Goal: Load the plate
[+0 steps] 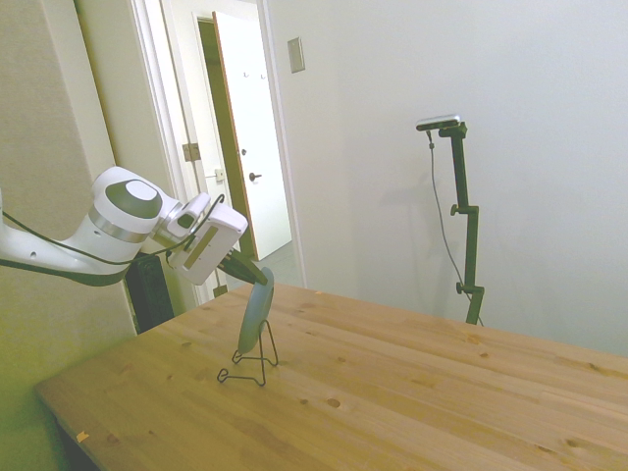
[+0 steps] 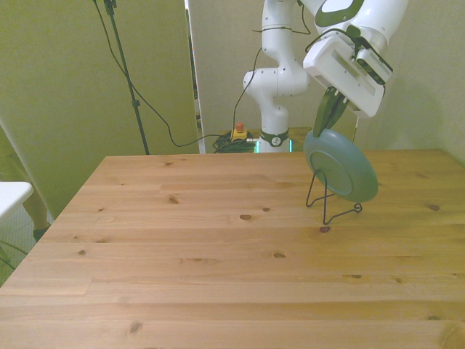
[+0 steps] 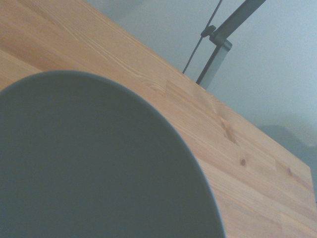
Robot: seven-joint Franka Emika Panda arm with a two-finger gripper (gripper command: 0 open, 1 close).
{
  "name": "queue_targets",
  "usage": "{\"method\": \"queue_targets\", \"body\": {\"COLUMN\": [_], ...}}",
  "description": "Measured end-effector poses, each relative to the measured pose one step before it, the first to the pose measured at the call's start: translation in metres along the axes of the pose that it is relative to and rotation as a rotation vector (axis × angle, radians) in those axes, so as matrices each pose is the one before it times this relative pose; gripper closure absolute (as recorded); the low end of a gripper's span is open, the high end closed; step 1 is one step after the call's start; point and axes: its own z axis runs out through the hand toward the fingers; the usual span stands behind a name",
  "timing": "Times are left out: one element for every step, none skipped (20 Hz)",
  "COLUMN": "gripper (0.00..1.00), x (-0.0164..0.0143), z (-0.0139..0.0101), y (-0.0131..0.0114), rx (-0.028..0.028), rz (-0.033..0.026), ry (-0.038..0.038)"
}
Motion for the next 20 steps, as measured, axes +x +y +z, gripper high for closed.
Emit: {"method": "queue_targets", "body": {"gripper": [1.00,1.00,1.00,1.00,1.00,1.00,1.00,1.00,1.00,1.00,1.00,1.00,1.00,1.00,1.00,1.00,1.00,1.00,1.00,1.00], "x": [-0.00298,-0.00337,-0.00385,-0.00405,-0.00421,-0.00376,-0.00402,-0.00343,-0.00366,-0.00425,-0.00372,-0.00350,-0.00362,-0.00288,-0.00190,-0.00197,-0.00225,-0.00216,-0.00159,-0.00083], "z": [0.00096,0.00090,-0.00001,-0.00104,-0.00183,-0.00297,-0.00375,-0.00381,-0.00363,-0.00217,-0.00088,0.00058,0.00192,0.00191,0.00125,0.00091,0.00069,0.00064,0.00039,0.00010], "y": [-0.00310,-0.00335,-0.00424,-0.00439,-0.00407,-0.00345,-0.00353,-0.00275,-0.00285,-0.00193,-0.00139,-0.00053,0.00008,0.00026,0.00018,-0.00001,-0.00024,-0.00028,-0.00030,-0.00027], "rx": [-0.00785,-0.00978,-0.00761,-0.00845,-0.00606,-0.00458,-0.00369,-0.00372,-0.00295,-0.00462,-0.00313,-0.00269,-0.00437,-0.00373,-0.00254,-0.00216,-0.00151,-0.00092,-0.00038,0.00016], "rz": [-0.00549,-0.00454,-0.00591,-0.00467,-0.00381,-0.00391,-0.00325,-0.00358,-0.00193,-0.00185,-0.00336,0.00042,-0.00031,0.00039,-0.00014,-0.00120,0.00030,0.00054,0.00119,0.00035], "ry": [0.00520,0.00700,0.00728,0.01132,0.00823,0.00983,0.00635,0.00453,0.00585,0.00450,0.00683,0.00493,0.00275,-0.00036,0.00053,0.00283,0.00171,-0.00122,-0.00137,-0.00077]}}
